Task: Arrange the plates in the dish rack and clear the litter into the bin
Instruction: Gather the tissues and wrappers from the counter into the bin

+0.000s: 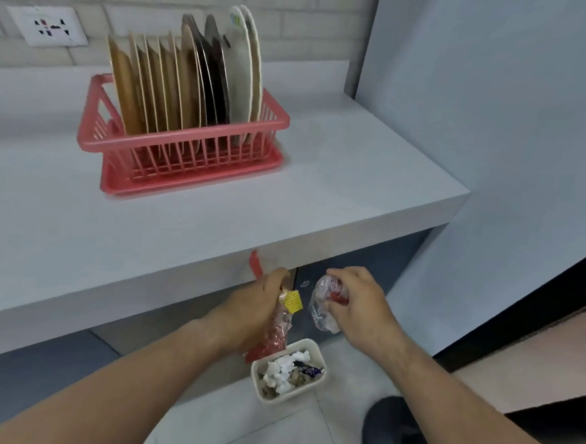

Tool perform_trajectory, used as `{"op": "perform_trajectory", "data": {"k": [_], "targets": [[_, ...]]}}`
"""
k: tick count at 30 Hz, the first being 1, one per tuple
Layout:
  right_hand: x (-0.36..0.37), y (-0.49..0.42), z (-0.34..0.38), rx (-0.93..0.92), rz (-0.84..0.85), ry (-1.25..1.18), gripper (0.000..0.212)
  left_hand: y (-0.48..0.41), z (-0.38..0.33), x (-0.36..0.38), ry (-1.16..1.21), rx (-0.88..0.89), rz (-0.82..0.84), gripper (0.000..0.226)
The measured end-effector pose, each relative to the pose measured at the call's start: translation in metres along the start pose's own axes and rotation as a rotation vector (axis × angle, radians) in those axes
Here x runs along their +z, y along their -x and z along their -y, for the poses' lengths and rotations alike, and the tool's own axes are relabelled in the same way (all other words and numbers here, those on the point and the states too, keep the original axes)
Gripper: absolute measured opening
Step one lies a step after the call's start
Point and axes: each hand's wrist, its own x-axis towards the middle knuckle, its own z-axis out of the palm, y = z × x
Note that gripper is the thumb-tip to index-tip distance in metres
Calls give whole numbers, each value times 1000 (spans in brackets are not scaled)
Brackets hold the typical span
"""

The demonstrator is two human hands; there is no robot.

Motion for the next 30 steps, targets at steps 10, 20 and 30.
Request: {"op": "perform_trajectory", "data": {"k": [10,20,30], "targets": [[76,-13,-129,157,-21,99,40,-44,42,141,-114,-181,30,17],[234,-45,-281,264,-15,100,22,-76,166,327,-18,-157,-18,36],[339,-103,-370,264,-16,173,33,-163,252,490,-217,-80,-4,59]]}}
